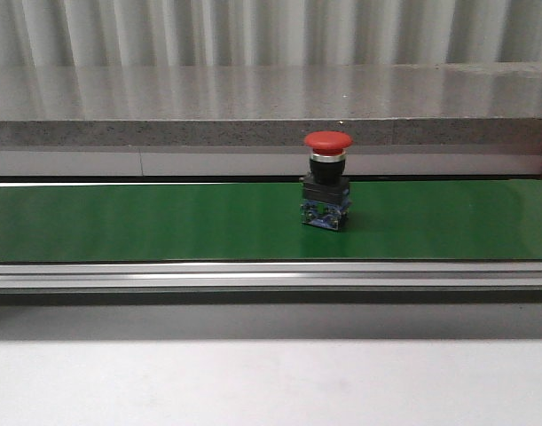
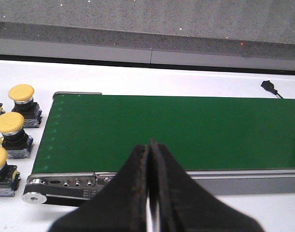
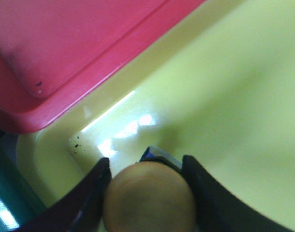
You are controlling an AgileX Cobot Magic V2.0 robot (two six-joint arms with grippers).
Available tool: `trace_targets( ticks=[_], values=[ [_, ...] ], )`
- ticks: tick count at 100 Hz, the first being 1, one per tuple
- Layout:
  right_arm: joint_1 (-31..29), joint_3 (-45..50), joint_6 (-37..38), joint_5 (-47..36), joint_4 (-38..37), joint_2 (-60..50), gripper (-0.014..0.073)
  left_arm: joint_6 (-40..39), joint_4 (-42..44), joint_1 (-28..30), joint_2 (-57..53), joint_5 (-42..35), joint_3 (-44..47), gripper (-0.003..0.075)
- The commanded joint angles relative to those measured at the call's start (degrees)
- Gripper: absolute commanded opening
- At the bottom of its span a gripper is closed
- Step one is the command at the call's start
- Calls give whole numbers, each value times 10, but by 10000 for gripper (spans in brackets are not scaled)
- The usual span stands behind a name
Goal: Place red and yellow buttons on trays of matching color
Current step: 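Carry the yellow button into the yellow tray and open the right gripper, then lower the right gripper onto the red button on the belt and grasp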
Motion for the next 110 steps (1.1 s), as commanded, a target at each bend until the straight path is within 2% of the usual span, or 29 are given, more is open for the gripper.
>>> trace_targets(
  ticks=[1,21,31,45,70,90,110],
  values=[
    [-4,-15,1,-24,1,-19,301,2,-8,-5,5,-43,-15,-20],
    [-4,-15,1,-23,1,-19,547,2,-8,-5,5,-43,-15,-20],
    [-4,-15,1,-22,1,-19,612,2,-8,-5,5,-43,-15,-20],
    [-1,-15,1,-22,1,-35,616,2,-8,-5,5,-43,-15,-20],
    [30,-16,-7,-26,1,-126,616,2,-8,-5,5,-43,-15,-20],
    [121,-16,-56,-15,1,-186,616,2,-8,-5,5,-43,-15,-20],
    [225,-16,-124,17,1,-199,616,2,-8,-5,5,-43,-15,-20]
  ],
)
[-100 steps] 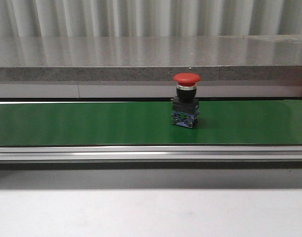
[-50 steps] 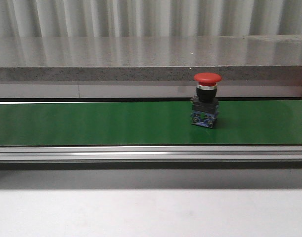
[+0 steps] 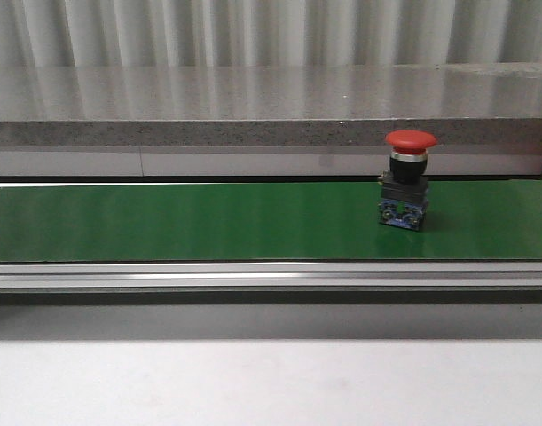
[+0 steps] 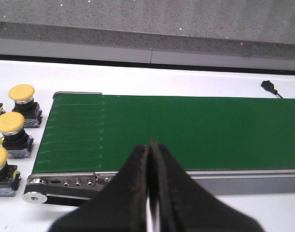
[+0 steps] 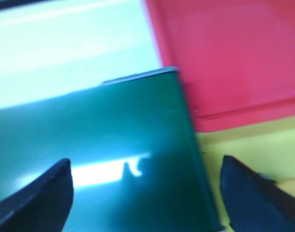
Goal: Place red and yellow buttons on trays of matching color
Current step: 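Lower the right gripper onto the red button on the belt and grasp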
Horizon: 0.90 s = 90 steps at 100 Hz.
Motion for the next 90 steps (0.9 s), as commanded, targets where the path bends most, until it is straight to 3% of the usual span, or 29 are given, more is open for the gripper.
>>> trace_targets(
  ticks=[1,40,68,90],
  values=[
    [38,-16,-36,-7,1,-18,616,2,-8,-5,5,-43,-15,-20],
    [178,-16,-105,31,1,-13,616,2,-8,-5,5,-43,-15,-20],
    [240,-16,-108,2,6,22,616,2,-8,-5,5,-43,-15,-20],
    [249,-16,-108,-51,8,58,615,2,-8,-5,5,-43,-15,-20]
  ],
)
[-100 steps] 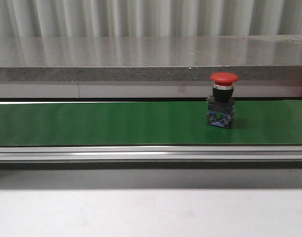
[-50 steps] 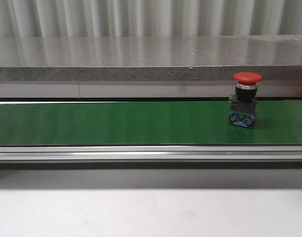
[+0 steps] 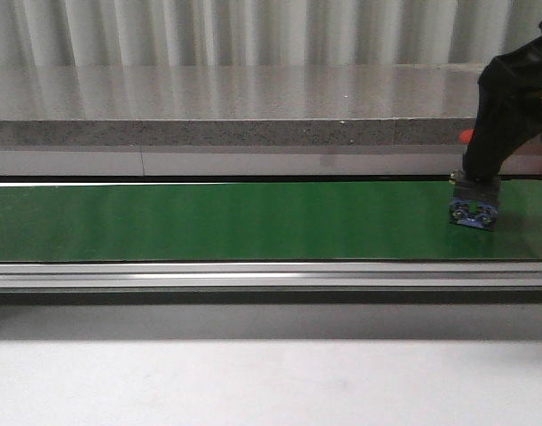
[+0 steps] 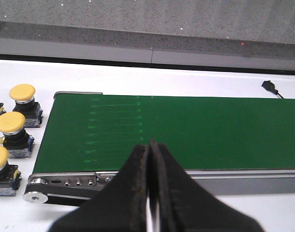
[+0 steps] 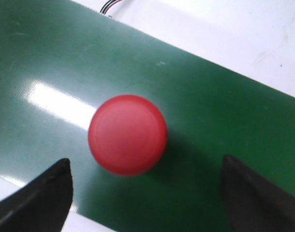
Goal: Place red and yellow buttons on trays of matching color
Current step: 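Lower the right gripper onto the red button on the belt and grasp, then carry the red button into the red tray and open the right gripper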
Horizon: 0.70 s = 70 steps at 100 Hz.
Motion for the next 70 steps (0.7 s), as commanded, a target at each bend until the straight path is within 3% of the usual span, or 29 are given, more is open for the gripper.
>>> trace_targets(
  ticks=[1,14,33,40,57,70],
  values=[
    [1,-16,-6,-43,3,0,613,2,-8,-5,5,-43,-15,-20],
    [1,-16,-6,-58,3,19,526,2,-8,-5,5,-43,-15,-20],
    [1,-16,-6,-72,3,25,153,2,-8,-5,5,-43,-15,-20],
    [0,-16,-6,-72,3,25,72,2,-8,-5,5,-43,-15,-20],
    [-19,-30,-6,-61,3,22,59,2,-8,-5,5,-43,-15,-20],
    [-73,-63,-4,-40,3,22,59,2,-8,-5,5,-43,-15,-20]
  ],
)
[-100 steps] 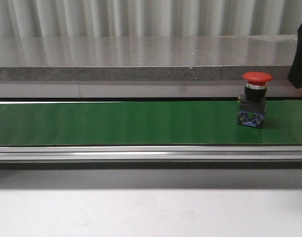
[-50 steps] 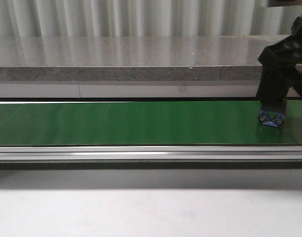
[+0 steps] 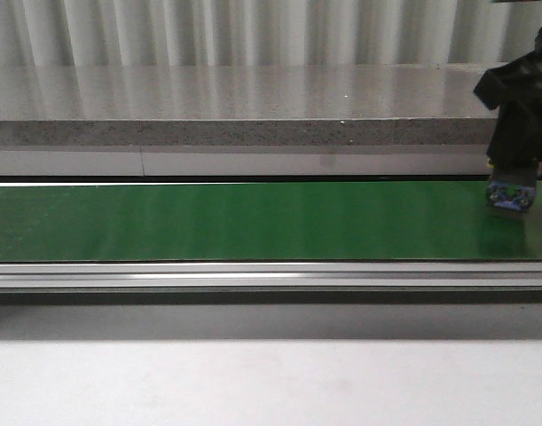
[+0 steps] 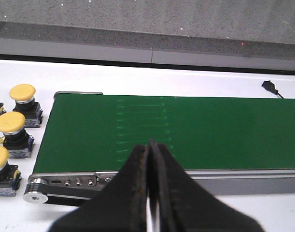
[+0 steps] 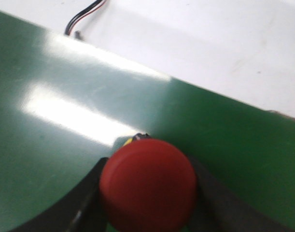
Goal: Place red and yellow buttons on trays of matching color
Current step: 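Carry the red button into the red tray and open the right gripper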
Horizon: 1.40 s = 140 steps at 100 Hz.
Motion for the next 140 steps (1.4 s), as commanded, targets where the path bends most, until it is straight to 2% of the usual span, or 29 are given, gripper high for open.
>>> trace_targets(
  ticks=[1,34,53,80,127,134,140],
  values=[
    [-36,-37,-2,-14,0,-19,59,2,-8,-5,5,-43,-15,-20],
    [-243,-99,53,-53,0,1,59,2,-8,-5,5,-43,-15,-20],
    [-310,-102,60,-93,1,44,59,2,-8,-5,5,-43,-15,-20],
    [-319,-104,65,-134,26,114,59,2,-8,-5,5,-43,-15,-20],
    [-320,-104,65,-174,26,187,62,2,-8,-5,5,-43,-15,-20],
    [-320,-104,65,-174,26,193,94,2,-8,-5,5,-43,-15,-20],
    [-320,-104,65,-174,26,196,162,2,-8,-5,5,-43,-15,-20]
  ],
)
